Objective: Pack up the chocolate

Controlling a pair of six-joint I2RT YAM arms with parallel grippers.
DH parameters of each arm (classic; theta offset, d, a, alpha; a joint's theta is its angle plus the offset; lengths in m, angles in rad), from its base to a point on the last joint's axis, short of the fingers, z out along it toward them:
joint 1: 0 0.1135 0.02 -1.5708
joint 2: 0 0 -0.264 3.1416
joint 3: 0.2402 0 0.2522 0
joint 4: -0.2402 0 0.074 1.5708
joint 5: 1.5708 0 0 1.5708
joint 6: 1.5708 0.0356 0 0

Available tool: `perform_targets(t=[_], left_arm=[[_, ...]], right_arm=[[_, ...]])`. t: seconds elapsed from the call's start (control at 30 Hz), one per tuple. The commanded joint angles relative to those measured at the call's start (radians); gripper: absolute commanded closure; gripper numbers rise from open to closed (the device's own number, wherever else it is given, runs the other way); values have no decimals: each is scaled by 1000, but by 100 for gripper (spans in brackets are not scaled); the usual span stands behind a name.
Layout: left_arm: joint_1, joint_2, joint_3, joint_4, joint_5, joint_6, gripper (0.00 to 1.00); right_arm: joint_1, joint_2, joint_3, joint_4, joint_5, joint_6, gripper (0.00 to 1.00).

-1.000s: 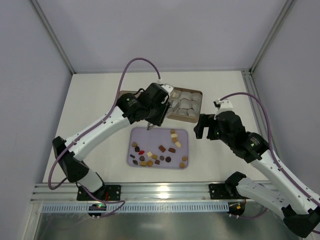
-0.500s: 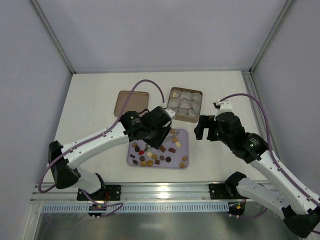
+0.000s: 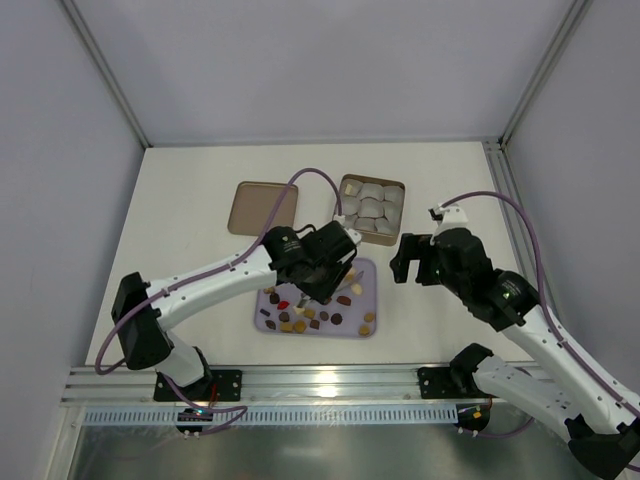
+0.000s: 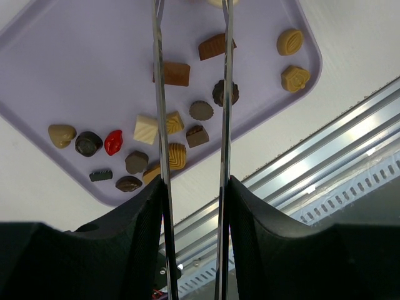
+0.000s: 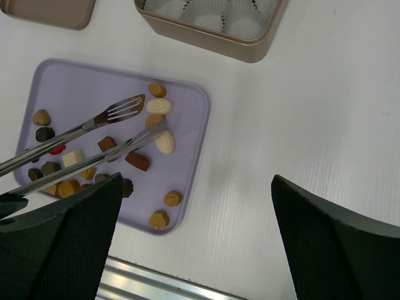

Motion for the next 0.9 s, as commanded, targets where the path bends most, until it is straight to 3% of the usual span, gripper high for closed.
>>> perform_targets(t=[0.0,0.87], left_arm=[[-9,18,9,44,-7,-21,57],[-17,21,-26,16,-96,-58,58]], right_arm=[[-5,-16,-11,12,14,7,0],[-5,-27,-22,14,11,8,0]])
